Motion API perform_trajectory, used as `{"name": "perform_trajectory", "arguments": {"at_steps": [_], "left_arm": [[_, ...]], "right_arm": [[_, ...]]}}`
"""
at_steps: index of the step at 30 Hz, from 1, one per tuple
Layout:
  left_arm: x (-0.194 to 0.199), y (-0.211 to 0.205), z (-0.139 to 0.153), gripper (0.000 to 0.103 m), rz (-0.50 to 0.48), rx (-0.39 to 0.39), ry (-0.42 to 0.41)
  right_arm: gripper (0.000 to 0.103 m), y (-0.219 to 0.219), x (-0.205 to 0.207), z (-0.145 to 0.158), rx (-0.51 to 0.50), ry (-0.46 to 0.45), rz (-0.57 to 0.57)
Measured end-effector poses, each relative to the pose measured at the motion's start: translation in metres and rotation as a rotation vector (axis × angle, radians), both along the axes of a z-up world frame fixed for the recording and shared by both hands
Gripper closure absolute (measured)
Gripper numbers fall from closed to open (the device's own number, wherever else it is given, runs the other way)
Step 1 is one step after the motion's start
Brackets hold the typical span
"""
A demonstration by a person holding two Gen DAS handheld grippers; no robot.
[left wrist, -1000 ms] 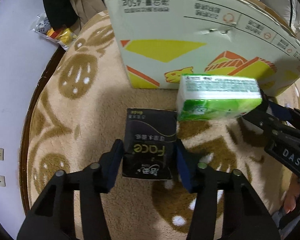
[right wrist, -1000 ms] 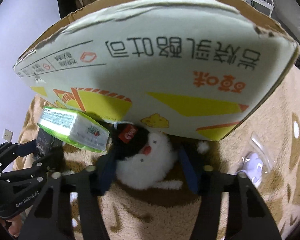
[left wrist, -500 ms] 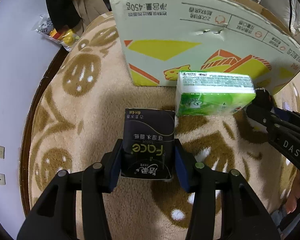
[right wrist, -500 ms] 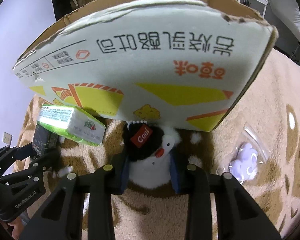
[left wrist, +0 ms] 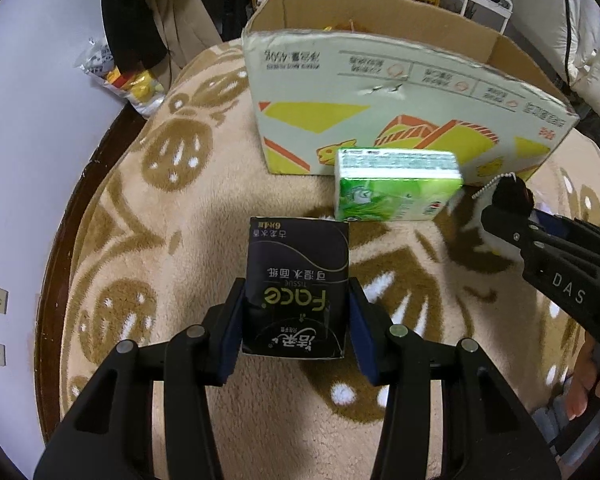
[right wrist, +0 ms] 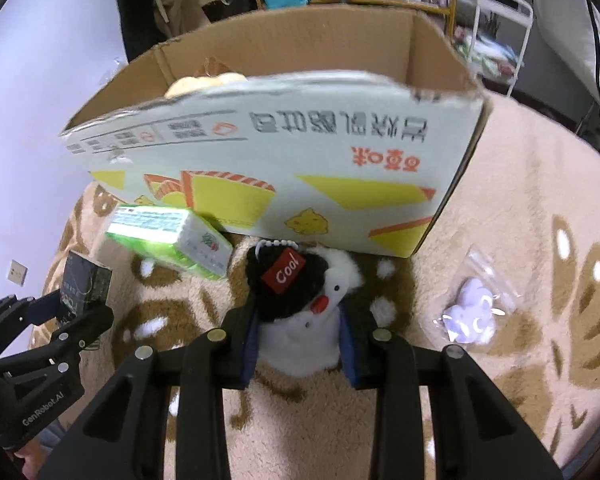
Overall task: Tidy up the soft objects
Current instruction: 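Lift the black tissue pack with the left gripper while the right gripper carries the penguin over the box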
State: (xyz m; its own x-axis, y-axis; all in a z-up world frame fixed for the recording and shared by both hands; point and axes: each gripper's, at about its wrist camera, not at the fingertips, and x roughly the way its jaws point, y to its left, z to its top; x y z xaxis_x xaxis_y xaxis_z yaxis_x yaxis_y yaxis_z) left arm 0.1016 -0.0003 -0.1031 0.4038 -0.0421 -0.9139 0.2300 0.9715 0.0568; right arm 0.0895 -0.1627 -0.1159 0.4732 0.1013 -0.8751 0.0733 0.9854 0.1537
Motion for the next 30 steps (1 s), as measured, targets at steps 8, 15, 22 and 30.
{"name": "perform_trajectory", "arguments": {"at_steps": [8, 15, 22, 30], "left_arm": [[-0.011, -0.002, 0.020, 0.057, -0.014, -0.020, -0.069], [-0.019, 0.006, 0.046, 0.057, 0.011, -0.047, -0.148], [-0.021, 0.011, 0.076, 0.057, 0.026, -0.121, -0.200], [-0.027, 0.009, 0.114, 0.057, -0.014, -0.125, -0.327]], "right_arm": [[0.068, 0.007, -0.022, 0.022, 0.019, -0.065, 0.003], [0.068, 0.002, -0.028, 0.052, 0.068, -0.156, -0.011], [0.068, -0.010, -0.037, 0.091, 0.093, -0.274, -0.039], [0.068, -0.017, -0.045, 0.125, 0.060, -0.420, -0.069]]}}
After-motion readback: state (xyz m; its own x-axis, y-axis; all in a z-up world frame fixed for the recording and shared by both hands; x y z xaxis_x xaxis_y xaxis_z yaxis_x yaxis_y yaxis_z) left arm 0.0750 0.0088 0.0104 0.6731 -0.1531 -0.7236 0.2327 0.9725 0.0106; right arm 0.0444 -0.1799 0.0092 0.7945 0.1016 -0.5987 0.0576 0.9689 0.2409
